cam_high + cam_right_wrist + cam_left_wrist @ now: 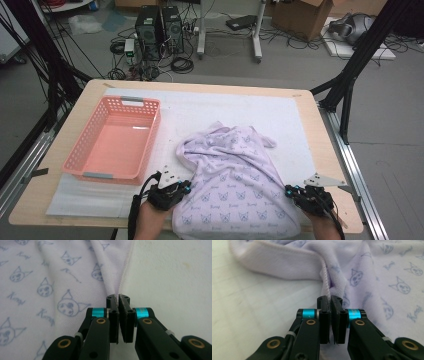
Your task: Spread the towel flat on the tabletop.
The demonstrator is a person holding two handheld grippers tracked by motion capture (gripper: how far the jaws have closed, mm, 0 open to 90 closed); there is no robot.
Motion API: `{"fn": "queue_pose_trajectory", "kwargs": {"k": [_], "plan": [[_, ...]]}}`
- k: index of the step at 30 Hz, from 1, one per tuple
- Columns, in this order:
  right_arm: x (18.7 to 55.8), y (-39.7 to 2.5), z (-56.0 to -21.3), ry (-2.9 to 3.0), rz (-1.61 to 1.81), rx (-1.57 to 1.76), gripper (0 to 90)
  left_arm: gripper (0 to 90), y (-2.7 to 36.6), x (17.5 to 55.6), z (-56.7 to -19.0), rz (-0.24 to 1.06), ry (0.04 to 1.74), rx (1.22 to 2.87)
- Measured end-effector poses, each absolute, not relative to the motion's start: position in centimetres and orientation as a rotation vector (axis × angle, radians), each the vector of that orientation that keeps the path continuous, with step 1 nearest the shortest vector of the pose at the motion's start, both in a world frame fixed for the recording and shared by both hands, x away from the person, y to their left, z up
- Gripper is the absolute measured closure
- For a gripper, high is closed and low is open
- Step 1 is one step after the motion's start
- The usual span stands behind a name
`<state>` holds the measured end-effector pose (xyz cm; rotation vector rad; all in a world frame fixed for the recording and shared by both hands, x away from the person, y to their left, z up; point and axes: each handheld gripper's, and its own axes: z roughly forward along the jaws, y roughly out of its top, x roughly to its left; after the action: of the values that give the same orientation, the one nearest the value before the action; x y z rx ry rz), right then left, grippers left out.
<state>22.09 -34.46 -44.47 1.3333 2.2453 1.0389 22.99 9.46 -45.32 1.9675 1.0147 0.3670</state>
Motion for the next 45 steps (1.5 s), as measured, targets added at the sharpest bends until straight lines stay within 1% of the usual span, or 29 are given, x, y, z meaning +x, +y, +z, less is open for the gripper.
{"fn": "queue_pose_trajectory", "kwargs": {"k": [7, 9, 10, 11, 12, 13, 15, 17, 20, 23, 25, 26, 27, 28, 30, 33, 38, 41, 42, 43, 44, 45], "plan": [[18.8, -35.5, -44.0, 2.299, 1.019, 1.302, 87.1, 85.4, 11.8, 20.8, -45.1, 0.327, 1.042, 1.956], [18.3, -35.5, -44.0, 2.315, 1.028, 1.289, 85.6, 83.4, 12.0, 20.8, -44.9, 0.313, 1.044, 1.934], [18.3, -35.5, -43.9, 2.313, 1.035, 1.288, 84.9, 79.2, 12.0, 20.9, -44.8, 0.319, 1.044, 1.912], [18.3, -35.5, -43.7, 2.3, 1.036, 1.281, 80.3, 70.5, 12.0, 21.1, -44.7, 0.336, 1.042, 1.89], [18.5, -35.4, -43.6, 2.278, 1.05, 1.278, 73.9, 65.0, 12.0, 21.4, -44.7, 0.336, 1.037, 1.86], [18.8, -35.5, -43.4, 2.25, 1.066, 1.288, 70.8, 61.4, 12.0, 21.8, -44.7, 0.341, 1.039, 1.838], [19.6, -35.3, -43.3, 2.217, 1.07, 1.294, 68.2, 51.1, 11.6, 22.6, -44.7, 0.341, 1.054, 1.821], [20.5, -35.0, -43.4, 2.2, 1.058, 1.309, 67.1, 48.3, 11.1, 23.5, -44.8, 0.342, 1.067, 1.831], [22.1, -34.2, -43.9, 2.207, 1.022, 1.313, 67.2, 48.4, 10.2, 24.7, -45.1, 0.341, 1.074, 1.858], [23.4, -33.5, -44.3, 2.226, 0.994, 1.312, 68.5, 52.8, 9.6, 25.5, -45.2, 0.324, 1.101, 1.893], [24.2, -33.3, -44.5, 2.235, 1.006, 1.315, 72.0, 60.6, 9.2, 25.7, -45.3, 0.33, 1.102, 1.913], [24.4, -33.2, -44.5, 2.239, 1.01, 1.313, 76.1, 66.7, 9.2, 25.6, -45.3, 0.314, 1.082, 1.925], [24.5, -33.1, -44.5, 2.251, 1.011, 1.297, 82.3, 81.2, 9.1, 25.5, -45.3, 0.296, 1.056, 1.937], [24.4, -32.9, -44.5, 2.268, 1.016, 1.286, 87.0, 83.6, 8.9, 25.3, -45.2, 0.321, 1.057, 1.945], [24.2, -32.7, -44.4, 2.276, 0.995, 1.28, 88.6, 85.2, 9.0, 25.2, -45.1, 0.312, 1.06, 1.947], [23.5, -33.3, -44.2, 2.297, 1.006, 1.305, 89.0, 85.5, 10.0, 24.5, -45.1, 0.289, 1.062, 1.932], [20.9, -35.2, -43.8, 2.312, 1.039, 1.316, 89.0, 85.5, 11.9, 22.9, -44.9, 0.228, 1.048, 1.928], [19.2, -35.5, -43.7, 2.361, 1.04, 1.295, 88.9, 83.9, 12.2, 21.8, -45.1, 0.209, 1.018, 1.932], [18.8, -35.5, -43.7, 2.382, 1.036, 1.282, 88.8, 81.3, 12.3, 21.7, -45.1, 0.217, 1.005, 1.937], [18.5, -35.4, -43.8, 2.393, 1.03, 1.259, 87.7, 75.2, 12.2, 21.8, -44.9, 0.243, 1.003, 1.934], [18.3, -35.3, -43.7, 2.39, 1.047, 1.24, 85.9, 66.0, 12.2, 21.9, -44.8, 0.26, 1.007, 1.921], [18.3, -35.3, -43.5, 2.379, 1.056, 1.236, 80.4, 59.7, 12.1, 22.3, -44.6, 0.278, 1.01, 1.901]]}}
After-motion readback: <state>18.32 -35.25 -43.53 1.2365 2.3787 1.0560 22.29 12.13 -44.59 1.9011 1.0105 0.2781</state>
